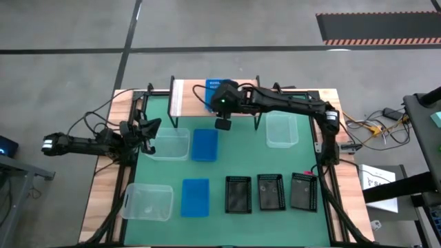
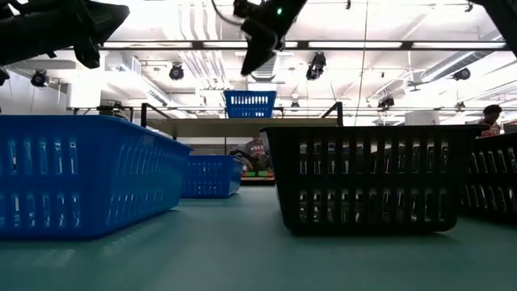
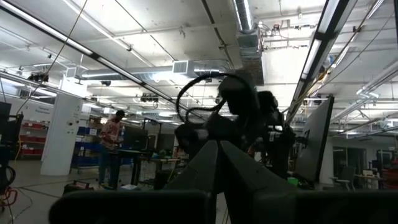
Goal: Stack baskets on shelf by color
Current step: Put the top right blue bin on the shelf
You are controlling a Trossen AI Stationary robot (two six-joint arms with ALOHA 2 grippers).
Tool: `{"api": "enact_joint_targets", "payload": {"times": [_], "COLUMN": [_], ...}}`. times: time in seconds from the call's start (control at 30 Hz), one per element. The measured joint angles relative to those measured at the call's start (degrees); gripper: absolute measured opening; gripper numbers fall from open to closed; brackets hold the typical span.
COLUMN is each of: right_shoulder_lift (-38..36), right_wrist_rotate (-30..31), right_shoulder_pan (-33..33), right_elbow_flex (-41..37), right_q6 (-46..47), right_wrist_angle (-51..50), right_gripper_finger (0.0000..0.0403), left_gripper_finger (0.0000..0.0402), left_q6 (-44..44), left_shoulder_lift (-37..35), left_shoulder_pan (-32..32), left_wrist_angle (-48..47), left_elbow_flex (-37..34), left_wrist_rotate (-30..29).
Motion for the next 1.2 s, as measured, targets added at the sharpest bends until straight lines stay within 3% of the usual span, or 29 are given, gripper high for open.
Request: {"api": "enact_joint_targets", "payload": {"times": [0.13, 0.37, 0.5, 0.67, 0.9, 1.2], "right_shoulder_lift": [-2.7, -4.1, -3.9, -3.2, -1.4, 0.9], "right_wrist_rotate": [0.2, 0.2, -0.1, -5.7, -11.2, -11.3], "right_shoulder_pan": [-0.7, -7.9, -12.2, -14.7, -13.1, -12.6], "right_elbow_flex": [0.0, -0.4, -3.7, -8.5, -10.1, -7.7], "right_q6": [-1.0, 2.6, 4.6, 4.6, 2.9, 1.6], "right_wrist_angle": [-2.2, -12.9, -14.7, -10.4, 7.9, 10.4], "right_gripper_finger": [0.0109, 0.0016, 0.0010, 0.0009, 0.0008, 0.0008], "left_gripper_finger": [0.0002, 0.0002, 0.0002, 0.0002, 0.0002, 0.0002], "left_q6": [0.0, 0.0, 0.0, 0.0, 0.1, 0.1], "left_shoulder_lift": [0.0, 0.0, 0.0, 0.0, 0.0, 0.0], "left_shoulder_pan": [0.0, 0.0, 0.0, 0.0, 0.0, 0.0], "left_wrist_angle": [0.0, 0.0, 0.0, 0.0, 0.0, 0.0], "left_elbow_flex": [0.0, 0.0, 0.0, 0.0, 0.0, 0.0], "left_wrist_rotate": [0.0, 0.0, 0.0, 0.0, 0.0, 0.0]}}
